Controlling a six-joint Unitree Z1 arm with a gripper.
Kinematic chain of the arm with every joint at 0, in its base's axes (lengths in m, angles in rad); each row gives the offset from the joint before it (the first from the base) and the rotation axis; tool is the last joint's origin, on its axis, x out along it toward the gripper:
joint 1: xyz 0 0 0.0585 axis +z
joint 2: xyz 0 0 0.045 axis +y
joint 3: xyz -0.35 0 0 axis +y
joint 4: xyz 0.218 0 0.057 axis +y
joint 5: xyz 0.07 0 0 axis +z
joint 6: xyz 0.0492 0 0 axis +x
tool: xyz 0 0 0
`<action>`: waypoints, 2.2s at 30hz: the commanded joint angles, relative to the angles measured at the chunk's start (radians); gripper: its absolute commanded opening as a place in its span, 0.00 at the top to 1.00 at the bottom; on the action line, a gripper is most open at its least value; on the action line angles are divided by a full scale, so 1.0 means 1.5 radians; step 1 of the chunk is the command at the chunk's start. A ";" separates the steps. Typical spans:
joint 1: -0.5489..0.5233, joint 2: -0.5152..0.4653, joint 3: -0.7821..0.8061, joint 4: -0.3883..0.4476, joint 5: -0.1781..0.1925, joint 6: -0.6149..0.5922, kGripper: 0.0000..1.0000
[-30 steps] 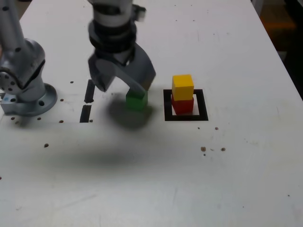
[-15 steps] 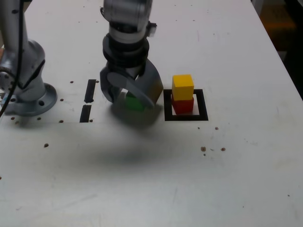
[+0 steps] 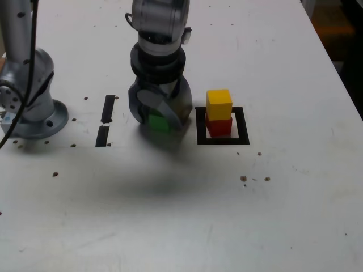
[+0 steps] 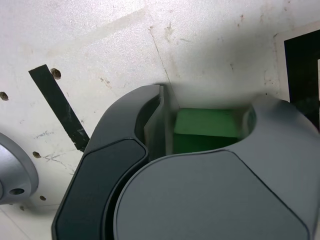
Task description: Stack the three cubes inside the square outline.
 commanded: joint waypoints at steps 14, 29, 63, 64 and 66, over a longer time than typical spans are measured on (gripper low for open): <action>0.001 -0.071 -0.189 0.280 -0.012 -0.029 0.83; 0.001 0.033 -0.590 0.480 -0.014 -0.189 0.83; 0.022 0.158 -0.556 0.411 -0.037 -0.171 0.83; 0.022 0.160 -0.553 0.408 -0.039 -0.171 0.83; 0.022 0.162 -0.547 0.403 -0.041 -0.171 0.83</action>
